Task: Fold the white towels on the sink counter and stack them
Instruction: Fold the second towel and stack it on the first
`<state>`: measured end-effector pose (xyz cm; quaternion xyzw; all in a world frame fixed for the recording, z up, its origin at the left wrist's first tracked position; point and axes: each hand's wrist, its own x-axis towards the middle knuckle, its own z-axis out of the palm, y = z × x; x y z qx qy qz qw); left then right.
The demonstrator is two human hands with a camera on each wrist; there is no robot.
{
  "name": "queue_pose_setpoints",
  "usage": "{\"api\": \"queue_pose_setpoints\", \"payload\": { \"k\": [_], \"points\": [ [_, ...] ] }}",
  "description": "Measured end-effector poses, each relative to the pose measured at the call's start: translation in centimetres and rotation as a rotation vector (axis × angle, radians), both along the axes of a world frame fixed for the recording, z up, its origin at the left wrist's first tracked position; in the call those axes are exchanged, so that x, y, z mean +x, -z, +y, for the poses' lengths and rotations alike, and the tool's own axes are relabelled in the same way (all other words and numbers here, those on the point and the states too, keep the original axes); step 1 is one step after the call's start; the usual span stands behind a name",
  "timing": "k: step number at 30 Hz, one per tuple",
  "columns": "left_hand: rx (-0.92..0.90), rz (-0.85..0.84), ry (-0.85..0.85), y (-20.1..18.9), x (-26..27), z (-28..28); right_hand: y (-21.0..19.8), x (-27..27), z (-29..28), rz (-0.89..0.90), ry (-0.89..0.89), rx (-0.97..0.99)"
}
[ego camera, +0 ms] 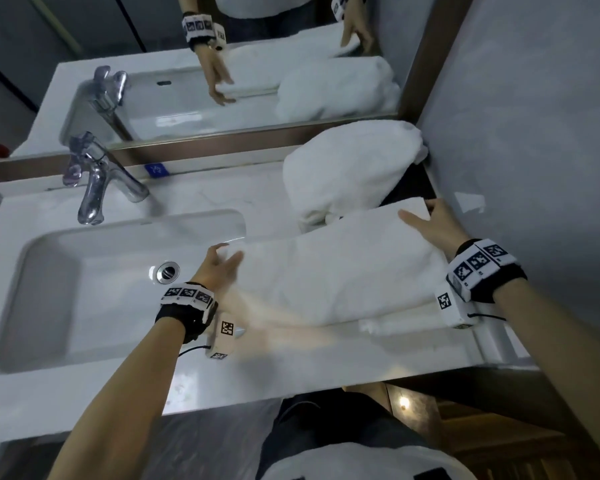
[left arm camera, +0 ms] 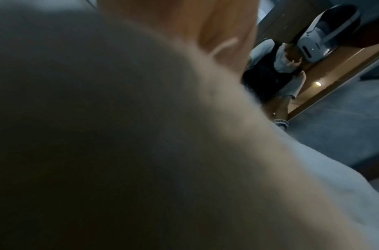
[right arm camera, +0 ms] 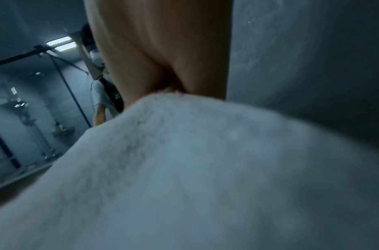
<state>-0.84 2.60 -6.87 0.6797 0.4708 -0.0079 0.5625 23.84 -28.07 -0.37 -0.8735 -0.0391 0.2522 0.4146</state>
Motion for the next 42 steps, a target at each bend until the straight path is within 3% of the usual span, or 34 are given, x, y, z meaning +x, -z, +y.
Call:
{"api": "queue_pose_setpoints", "payload": {
  "k": [5,11,16,20,24,27,29,33,38,40,42],
  "points": [
    [-0.04,-0.107,0.144,-1.3,0.4,0.3,-1.6,-0.9,-0.2,0.106,-0.066,0.063],
    [-0.01,-0.125,0.174,-2.6,-1.0,1.4,-3.1,-2.2,-1.7,0.032,-0.037,0.155],
    [-0.077,-0.244,0.3,-6.7,-1.9,2.7,-4.7,-2.6,-3.4,-0.027,-0.053,0.182],
    [0.02,-0.281,0.383,-10.5,-2.8,3.2,-7.0,-1.9,-4.2,-0.064,-0.154,0.13],
    [0.336,-0.312,0.373,-12.9,-2.4,3.1,-10.0,-1.3,-3.6,-0.367,-0.281,-0.042],
    [0.455,-0.42,0.3,-13.5,-2.6,3.0,-11.5,-1.3,-3.5,-0.609,-0.261,-0.033],
    [0.519,-0.47,0.312,-13.0,-3.5,2.1,-11.4,-1.9,-4.3,-0.683,-0.23,-0.02],
    [0.756,-0.317,0.452,-8.2,-6.9,-1.7,-7.7,-5.4,-7.0,-0.674,-0.245,-0.168],
    [0.503,0.064,0.765,-2.2,-11.2,-5.2,-0.8,-8.6,-9.9,-0.23,-0.404,-0.51],
    [0.517,0.046,0.645,-1.7,-11.1,-5.3,0.3,-8.5,-10.3,-0.205,-0.37,-0.523],
    [0.494,-0.016,0.389,-1.7,-10.0,-5.1,0.8,-8.0,-10.1,-0.288,-0.273,-0.468]
  ]
}}
